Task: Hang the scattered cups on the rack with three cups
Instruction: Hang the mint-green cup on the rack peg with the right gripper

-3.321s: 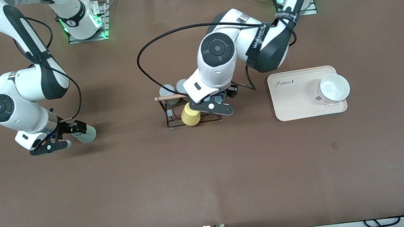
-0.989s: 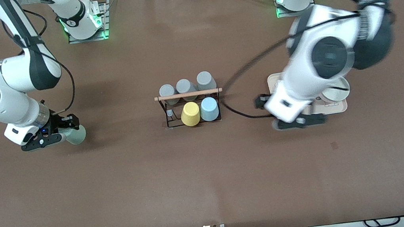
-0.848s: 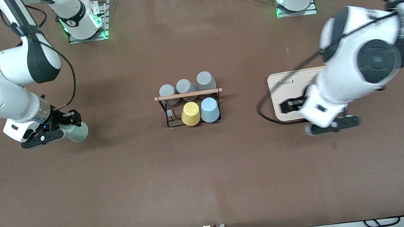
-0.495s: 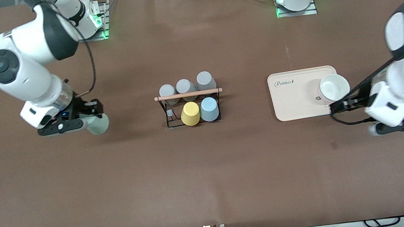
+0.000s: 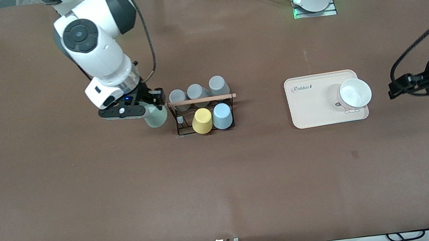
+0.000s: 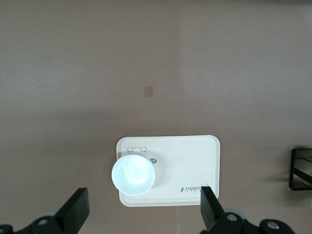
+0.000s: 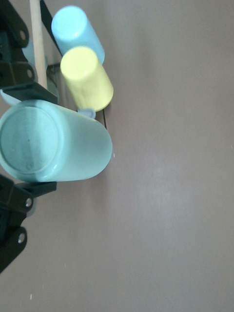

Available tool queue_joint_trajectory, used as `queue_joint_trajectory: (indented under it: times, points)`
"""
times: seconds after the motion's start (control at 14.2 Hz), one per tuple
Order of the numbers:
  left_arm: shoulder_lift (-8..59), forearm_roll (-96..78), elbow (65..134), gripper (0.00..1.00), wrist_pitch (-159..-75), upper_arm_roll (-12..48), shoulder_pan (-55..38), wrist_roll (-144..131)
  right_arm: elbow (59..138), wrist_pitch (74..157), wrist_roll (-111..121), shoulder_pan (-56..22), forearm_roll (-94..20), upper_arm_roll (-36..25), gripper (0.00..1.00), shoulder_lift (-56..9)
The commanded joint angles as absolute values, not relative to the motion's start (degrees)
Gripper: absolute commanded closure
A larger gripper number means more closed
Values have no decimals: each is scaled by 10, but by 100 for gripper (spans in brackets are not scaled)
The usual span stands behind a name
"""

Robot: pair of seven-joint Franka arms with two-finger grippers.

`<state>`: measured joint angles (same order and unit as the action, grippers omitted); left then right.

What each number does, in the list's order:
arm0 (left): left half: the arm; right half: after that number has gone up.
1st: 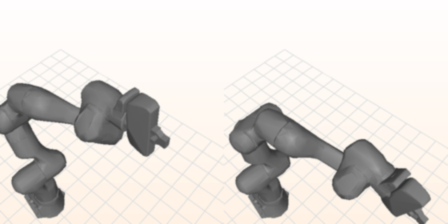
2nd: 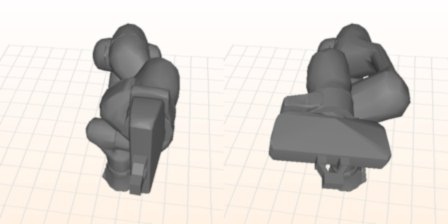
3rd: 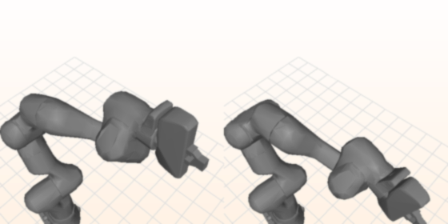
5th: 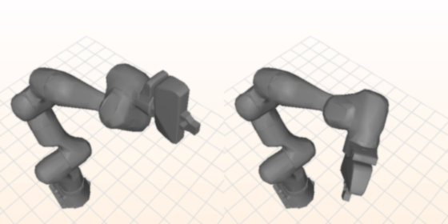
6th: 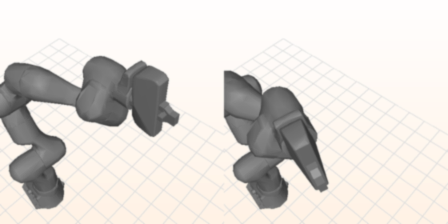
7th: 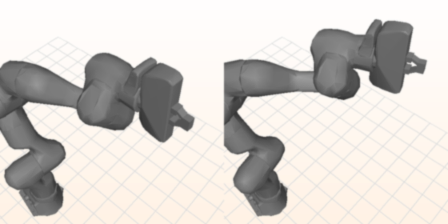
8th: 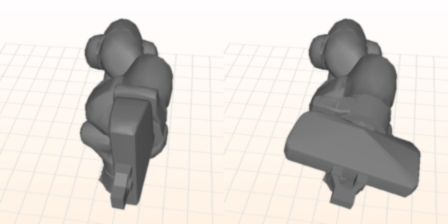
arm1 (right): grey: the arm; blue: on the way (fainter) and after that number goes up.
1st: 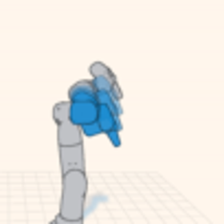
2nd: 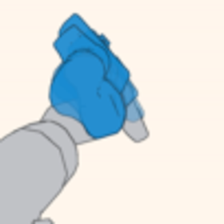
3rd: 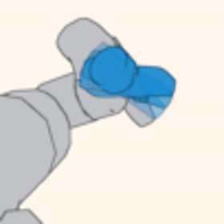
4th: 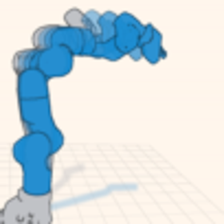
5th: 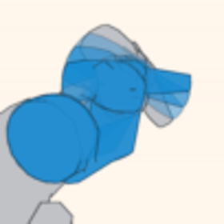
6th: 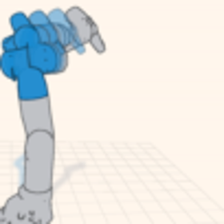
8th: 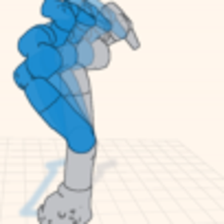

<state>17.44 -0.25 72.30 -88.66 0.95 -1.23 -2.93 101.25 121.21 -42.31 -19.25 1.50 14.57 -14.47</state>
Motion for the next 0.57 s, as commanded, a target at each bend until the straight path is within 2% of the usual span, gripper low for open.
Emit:
queue_joint_trajectory:
  times: [0.0, 0.28, 0.49]
  points:
    - [90, -1, 844, 0, -926, 8, -14, -23, 994, 1219, -453, -211, 20, 142, 67, -167]
    - [80, 0, 855, 0, -942, 8, -14, -31, 994, 1237, -462, -227, 41, 142, 67, -185]
    - [56, 0, 895, 0, -947, 9, -14, -32, 994, 1258, -469, -231, 54, 142, 66, -199]
